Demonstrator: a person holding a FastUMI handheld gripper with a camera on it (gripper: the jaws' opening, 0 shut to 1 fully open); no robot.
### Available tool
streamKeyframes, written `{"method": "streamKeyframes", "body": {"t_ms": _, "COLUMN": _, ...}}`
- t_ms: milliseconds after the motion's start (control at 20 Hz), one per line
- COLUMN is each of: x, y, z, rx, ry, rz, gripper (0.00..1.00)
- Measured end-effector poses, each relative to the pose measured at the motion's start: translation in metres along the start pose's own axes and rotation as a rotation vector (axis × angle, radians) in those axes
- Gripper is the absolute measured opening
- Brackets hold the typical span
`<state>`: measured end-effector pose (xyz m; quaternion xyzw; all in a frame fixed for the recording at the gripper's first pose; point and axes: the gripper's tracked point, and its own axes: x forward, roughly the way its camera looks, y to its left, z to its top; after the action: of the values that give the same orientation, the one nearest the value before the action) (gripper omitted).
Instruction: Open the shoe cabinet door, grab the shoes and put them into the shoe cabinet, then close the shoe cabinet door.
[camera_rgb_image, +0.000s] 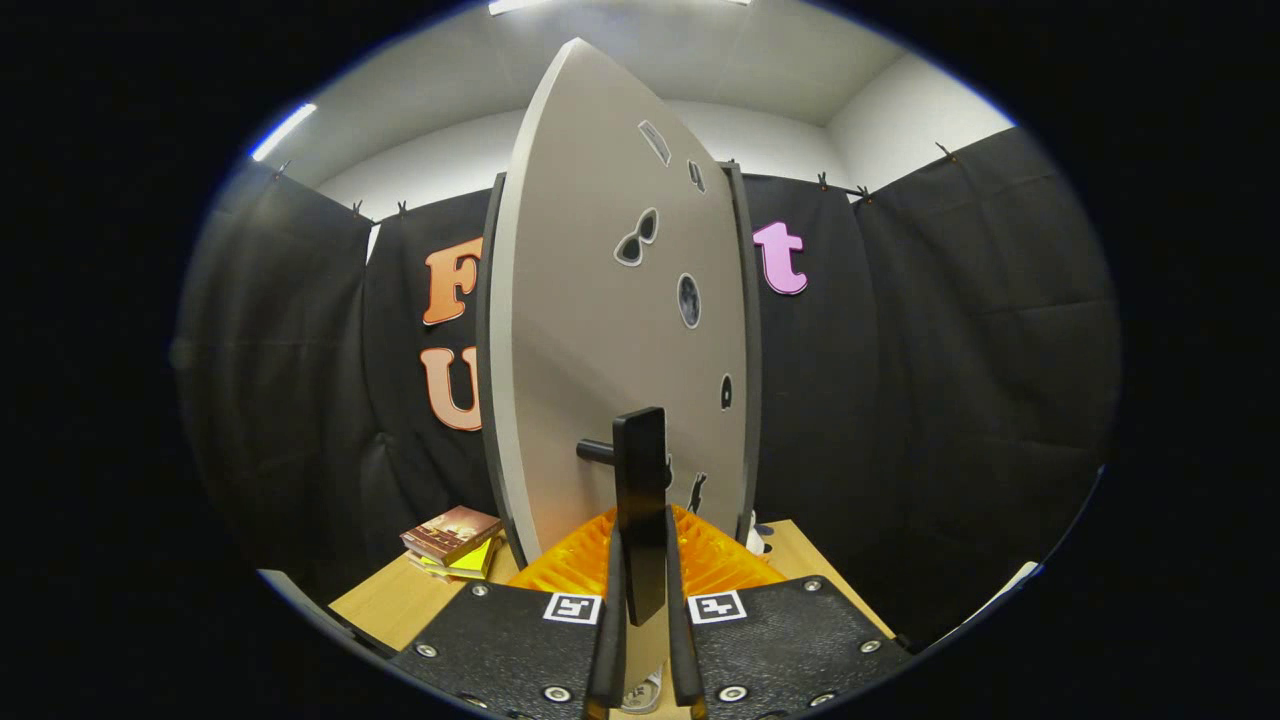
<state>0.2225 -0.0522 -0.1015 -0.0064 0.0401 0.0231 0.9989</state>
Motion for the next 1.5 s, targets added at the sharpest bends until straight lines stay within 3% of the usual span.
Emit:
{"method": "streamKeyframes", "body": {"t_ms": 550, "x": -0.026, "y": -0.084, "z": -0.016, "rx": -0.040, "ry": 0.013, "rz": -0.007, "gripper": 0.14}}
{"method": "streamKeyframes", "body": {"t_ms": 850, "x": -0.027, "y": -0.136, "z": -0.018, "rx": -0.024, "ry": 0.017, "rz": -0.077, "gripper": 0.13}}
{"method": "streamKeyframes", "body": {"t_ms": 1050, "x": -0.028, "y": -0.179, "z": -0.018, "rx": 0.006, "ry": 0.026, "rz": -0.128, "gripper": 0.06}}
{"method": "streamKeyframes", "body": {"t_ms": 1200, "x": -0.032, "y": -0.181, "z": -0.021, "rx": 0.063, "ry": 0.043, "rz": -0.101, "gripper": 0.07}}
{"method": "streamKeyframes", "body": {"t_ms": 1500, "x": -0.043, "y": -0.173, "z": -0.021, "rx": -0.006, "ry": 0.031, "rz": -0.098, "gripper": 0.11}}
